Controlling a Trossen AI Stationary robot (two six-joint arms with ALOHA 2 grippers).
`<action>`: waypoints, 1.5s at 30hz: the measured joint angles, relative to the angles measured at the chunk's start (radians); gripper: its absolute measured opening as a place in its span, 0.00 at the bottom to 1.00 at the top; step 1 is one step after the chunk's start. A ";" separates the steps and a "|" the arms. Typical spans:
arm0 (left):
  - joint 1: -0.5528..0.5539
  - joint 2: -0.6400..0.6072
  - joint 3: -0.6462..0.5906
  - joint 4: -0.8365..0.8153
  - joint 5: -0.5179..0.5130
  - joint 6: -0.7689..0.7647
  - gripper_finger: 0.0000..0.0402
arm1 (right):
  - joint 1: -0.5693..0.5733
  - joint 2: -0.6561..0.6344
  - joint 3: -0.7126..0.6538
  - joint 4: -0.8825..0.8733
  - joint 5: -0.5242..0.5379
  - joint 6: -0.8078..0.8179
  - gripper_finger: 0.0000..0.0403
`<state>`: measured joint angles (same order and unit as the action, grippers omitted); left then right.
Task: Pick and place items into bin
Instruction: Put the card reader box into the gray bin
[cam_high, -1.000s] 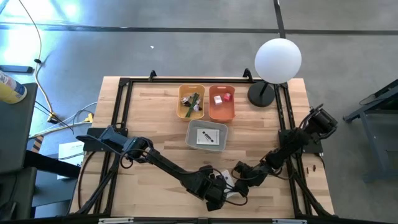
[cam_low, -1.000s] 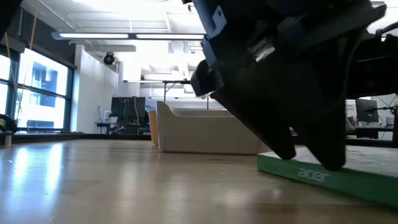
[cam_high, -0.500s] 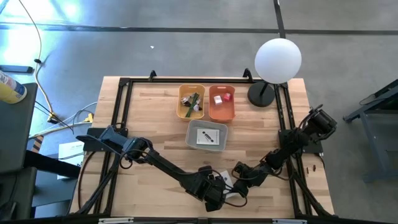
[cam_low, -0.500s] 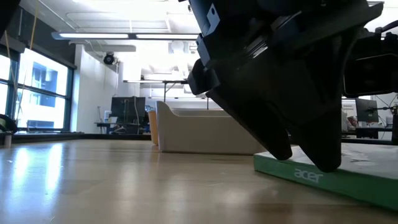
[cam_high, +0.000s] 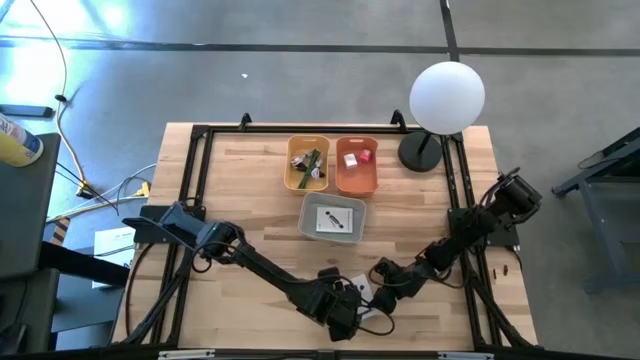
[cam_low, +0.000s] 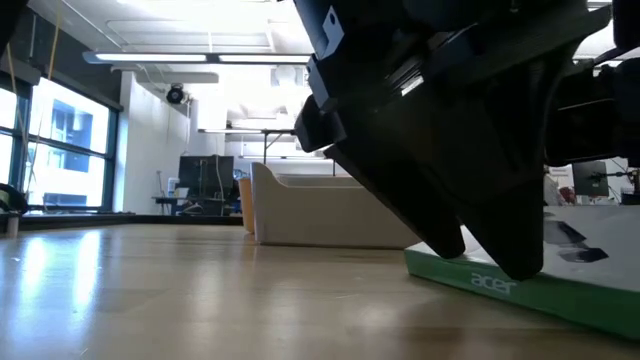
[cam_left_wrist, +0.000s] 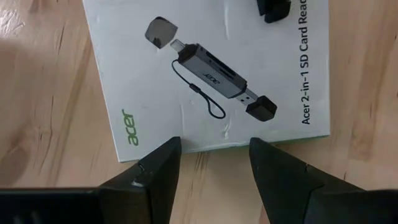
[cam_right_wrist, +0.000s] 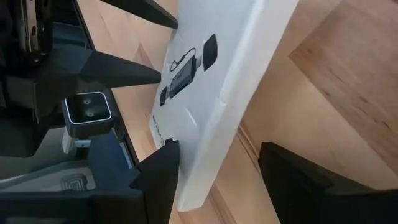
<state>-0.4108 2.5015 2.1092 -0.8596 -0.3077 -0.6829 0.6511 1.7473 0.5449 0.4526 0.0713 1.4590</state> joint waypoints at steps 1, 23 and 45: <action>-0.003 -0.001 -0.006 0.004 0.000 -0.007 0.45 | -0.003 0.000 -0.001 0.002 -0.002 0.000 0.52; -0.009 -0.001 -0.007 0.021 -0.050 -0.023 0.45 | -0.036 0.005 -0.005 0.152 0.095 -0.136 0.28; -0.030 -0.034 0.231 -0.334 -0.192 0.105 0.45 | -0.028 -0.054 -0.005 0.129 0.136 -0.231 0.07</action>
<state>-0.4405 2.4679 2.3401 -1.1935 -0.4993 -0.5779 0.6235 1.6930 0.5400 0.5819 0.2075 1.2279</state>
